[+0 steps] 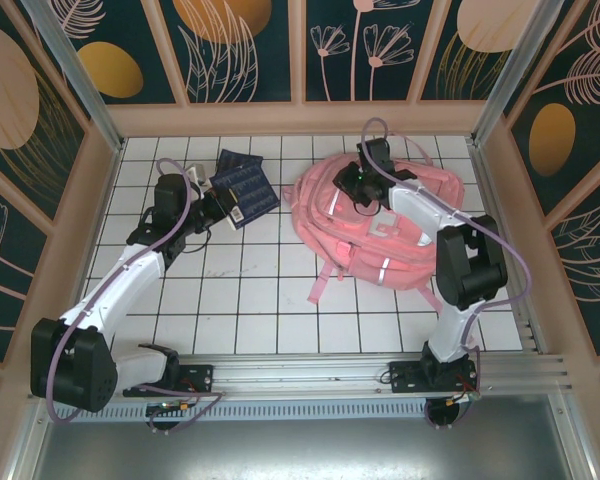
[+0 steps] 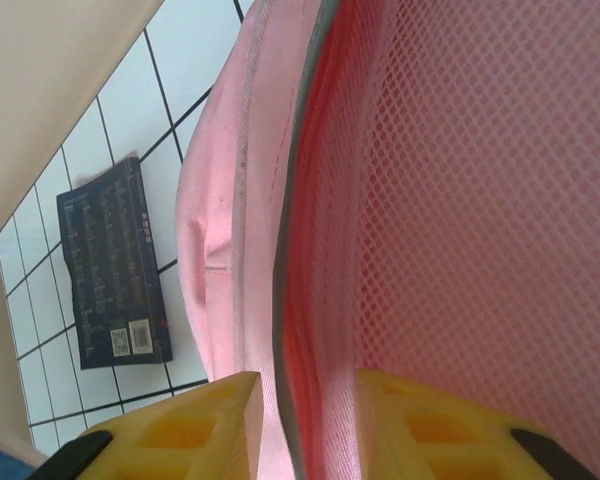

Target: Pack the student bag

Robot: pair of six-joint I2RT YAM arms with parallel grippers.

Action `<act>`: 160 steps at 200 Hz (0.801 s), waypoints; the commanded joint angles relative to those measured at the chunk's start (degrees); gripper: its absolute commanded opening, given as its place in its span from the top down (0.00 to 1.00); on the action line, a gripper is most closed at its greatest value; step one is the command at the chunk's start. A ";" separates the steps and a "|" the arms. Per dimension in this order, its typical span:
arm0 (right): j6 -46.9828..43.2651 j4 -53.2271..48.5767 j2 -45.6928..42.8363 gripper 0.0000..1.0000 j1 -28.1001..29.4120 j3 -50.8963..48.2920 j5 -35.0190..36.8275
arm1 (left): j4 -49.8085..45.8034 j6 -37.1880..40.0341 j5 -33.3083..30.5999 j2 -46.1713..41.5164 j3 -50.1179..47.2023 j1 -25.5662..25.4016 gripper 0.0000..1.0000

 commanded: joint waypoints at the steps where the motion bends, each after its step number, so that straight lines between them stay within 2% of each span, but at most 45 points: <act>1: -2.26 -0.62 2.85 0.78 -0.33 4.28 -2.73 | 4.39 0.20 2.06 0.31 -0.10 0.43 1.00; 19: -3.30 -0.85 4.04 0.84 -0.28 5.57 -3.62 | 4.73 0.09 2.66 0.56 -0.35 0.53 1.00; 69: -5.88 -3.28 4.11 0.86 -0.39 6.74 -1.58 | 5.07 -0.09 3.25 0.98 -0.31 0.49 1.00; 120: -7.27 -4.02 8.43 0.86 -0.24 9.72 -4.76 | 5.11 0.48 4.01 1.03 -0.15 0.72 1.00; 135: -8.71 -3.54 9.08 0.89 -0.07 10.52 -7.62 | 4.88 0.68 3.85 0.70 -0.06 0.89 1.00; 152: -11.92 -3.83 8.02 1.00 0.17 11.34 -10.53 | 4.20 1.07 3.75 0.58 0.34 0.92 1.00; 160: -13.75 -4.52 6.81 1.00 0.23 11.52 -11.16 | 3.81 1.35 3.66 0.58 0.59 0.99 1.00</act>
